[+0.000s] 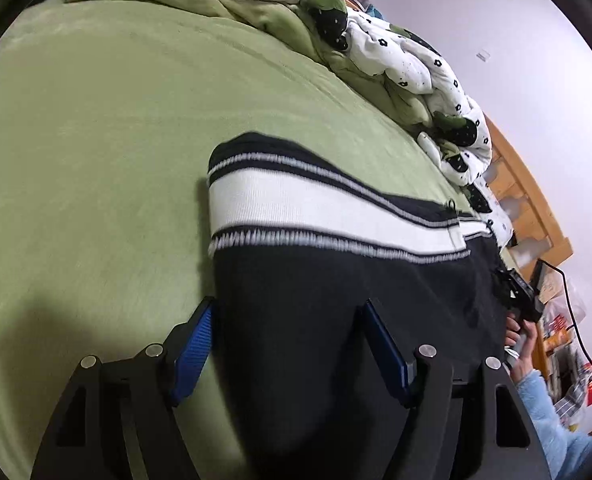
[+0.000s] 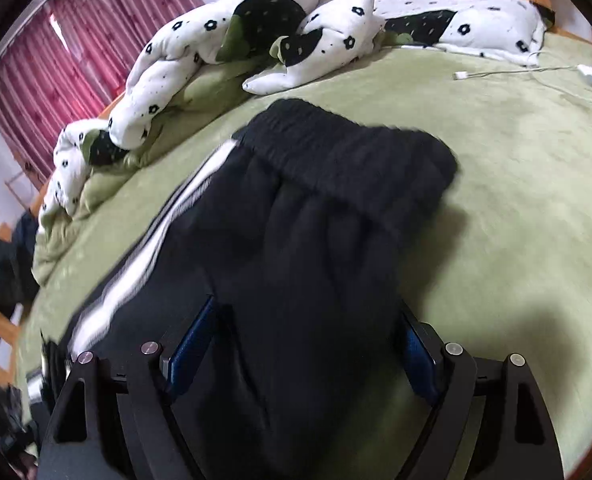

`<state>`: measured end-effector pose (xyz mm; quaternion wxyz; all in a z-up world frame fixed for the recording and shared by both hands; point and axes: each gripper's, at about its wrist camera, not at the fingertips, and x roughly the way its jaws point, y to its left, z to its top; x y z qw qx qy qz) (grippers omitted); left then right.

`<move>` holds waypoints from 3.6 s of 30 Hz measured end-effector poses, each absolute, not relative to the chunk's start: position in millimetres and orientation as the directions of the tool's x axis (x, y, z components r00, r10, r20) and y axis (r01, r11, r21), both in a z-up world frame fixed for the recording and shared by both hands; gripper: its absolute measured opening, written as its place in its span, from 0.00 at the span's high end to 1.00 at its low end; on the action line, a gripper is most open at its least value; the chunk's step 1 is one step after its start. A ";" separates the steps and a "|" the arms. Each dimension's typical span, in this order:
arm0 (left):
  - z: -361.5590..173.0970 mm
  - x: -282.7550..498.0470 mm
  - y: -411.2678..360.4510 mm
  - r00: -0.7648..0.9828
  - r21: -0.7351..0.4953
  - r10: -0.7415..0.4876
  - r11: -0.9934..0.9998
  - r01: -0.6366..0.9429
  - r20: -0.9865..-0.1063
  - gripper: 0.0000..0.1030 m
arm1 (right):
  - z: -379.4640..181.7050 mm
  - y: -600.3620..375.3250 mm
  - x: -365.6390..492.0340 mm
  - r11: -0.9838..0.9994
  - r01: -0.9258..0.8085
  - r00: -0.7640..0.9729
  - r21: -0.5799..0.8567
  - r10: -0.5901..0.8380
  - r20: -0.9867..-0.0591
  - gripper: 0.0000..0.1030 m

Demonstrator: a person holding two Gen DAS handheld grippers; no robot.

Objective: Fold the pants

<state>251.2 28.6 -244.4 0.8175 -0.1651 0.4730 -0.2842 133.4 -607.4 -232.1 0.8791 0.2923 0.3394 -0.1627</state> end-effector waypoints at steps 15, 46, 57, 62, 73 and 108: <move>-150.7 235.8 57.5 0.523 -0.525 -0.614 0.785 0.328 -0.591 0.91 | -48.6 -466.5 131.9 0.895 0.264 0.917 0.361 -0.117 -0.380 0.85; -210.4 167.5 203.1 0.564 -0.281 -0.300 0.952 0.122 -0.769 0.42 | -185.1 -391.7 134.6 0.953 0.220 0.742 0.209 -0.024 -0.671 0.56; -192.8 108.0 231.4 0.613 -0.324 -0.287 0.945 0.053 -0.736 0.38 | -173.3 -351.7 160.3 0.975 0.219 0.678 0.049 -0.115 -0.726 0.57; -224.8 89.5 265.8 0.626 -0.595 -0.463 0.804 -0.001 -0.628 0.37 | -128.0 -314.5 146.9 0.990 0.140 0.703 0.026 -0.081 -0.707 0.51; -261.0 111.2 252.7 0.667 -0.703 -0.501 0.710 -0.048 -0.551 0.39 | -92.6 -244.1 129.1 0.996 0.020 0.688 0.091 0.052 -0.724 0.47; -181.7 171.8 -95.1 0.430 -0.524 -0.597 0.801 0.289 -0.677 0.88 | -143.6 -368.5 98.4 0.982 0.123 0.706 0.142 0.014 -0.708 0.49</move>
